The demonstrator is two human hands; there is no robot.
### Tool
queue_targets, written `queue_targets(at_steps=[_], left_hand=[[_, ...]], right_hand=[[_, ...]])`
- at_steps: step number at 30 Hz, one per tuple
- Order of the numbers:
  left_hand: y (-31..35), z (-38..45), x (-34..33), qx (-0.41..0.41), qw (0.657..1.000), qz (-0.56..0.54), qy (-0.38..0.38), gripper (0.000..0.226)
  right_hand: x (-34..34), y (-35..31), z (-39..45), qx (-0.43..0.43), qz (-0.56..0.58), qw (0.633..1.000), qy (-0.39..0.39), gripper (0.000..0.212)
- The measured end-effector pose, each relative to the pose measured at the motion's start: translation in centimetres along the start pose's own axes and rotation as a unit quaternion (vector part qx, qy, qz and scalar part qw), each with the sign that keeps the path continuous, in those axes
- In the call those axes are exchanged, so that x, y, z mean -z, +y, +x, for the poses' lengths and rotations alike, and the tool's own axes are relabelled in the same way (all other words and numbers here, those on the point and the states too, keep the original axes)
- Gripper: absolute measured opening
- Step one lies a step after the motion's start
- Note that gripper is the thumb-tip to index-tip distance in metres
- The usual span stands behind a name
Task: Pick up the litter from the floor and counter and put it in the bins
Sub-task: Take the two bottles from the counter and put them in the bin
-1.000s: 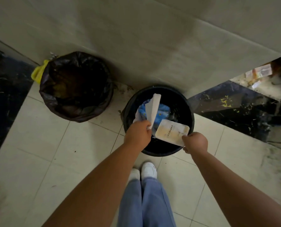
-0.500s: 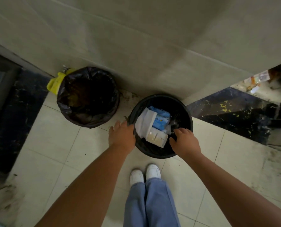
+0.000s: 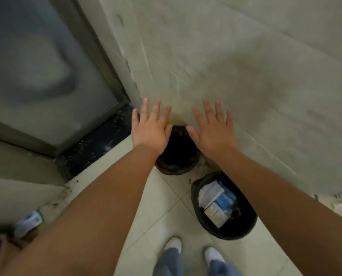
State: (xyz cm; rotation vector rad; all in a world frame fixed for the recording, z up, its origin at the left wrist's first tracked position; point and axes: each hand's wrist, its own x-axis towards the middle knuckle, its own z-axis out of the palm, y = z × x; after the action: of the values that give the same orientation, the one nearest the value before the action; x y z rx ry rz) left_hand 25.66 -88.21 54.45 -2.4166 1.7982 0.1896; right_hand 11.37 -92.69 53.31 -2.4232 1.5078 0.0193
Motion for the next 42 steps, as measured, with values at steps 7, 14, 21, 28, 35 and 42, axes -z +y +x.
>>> queue_targets(at_steps=[7,14,21,28,35,42], left_hand=[[-5.9,-11.4,10.3,0.229,0.968,-0.03,0.097,0.053],[-10.4,-32.4,15.1,0.46,0.875,-0.025,0.149,0.054],[-8.5,-58.3,15.8,0.688,0.707,0.001,0.166,0.053],[2.3,-77.9,13.6,0.814,0.568,0.004,0.122,0.053],[15.4,-93.9,11.5,0.89,0.444,0.024,0.102,0.053],[19.2,-105.7,9.4,0.93,0.36,0.009,0.074,0.054]], right_hand=[[9.4,-10.5,-3.1,0.199,-0.079,0.975,0.057,0.059],[13.5,-24.4,-15.4,0.441,-0.031,0.896,0.046,0.059],[13.4,-34.3,-35.8,0.646,-0.016,0.763,0.009,0.058],[11.5,-33.5,-57.0,0.762,0.004,0.647,-0.031,0.058],[10.7,-27.6,-76.7,0.839,0.018,0.539,-0.073,0.057],[8.3,-27.8,-89.0,0.87,0.0,0.486,-0.086,0.057]])
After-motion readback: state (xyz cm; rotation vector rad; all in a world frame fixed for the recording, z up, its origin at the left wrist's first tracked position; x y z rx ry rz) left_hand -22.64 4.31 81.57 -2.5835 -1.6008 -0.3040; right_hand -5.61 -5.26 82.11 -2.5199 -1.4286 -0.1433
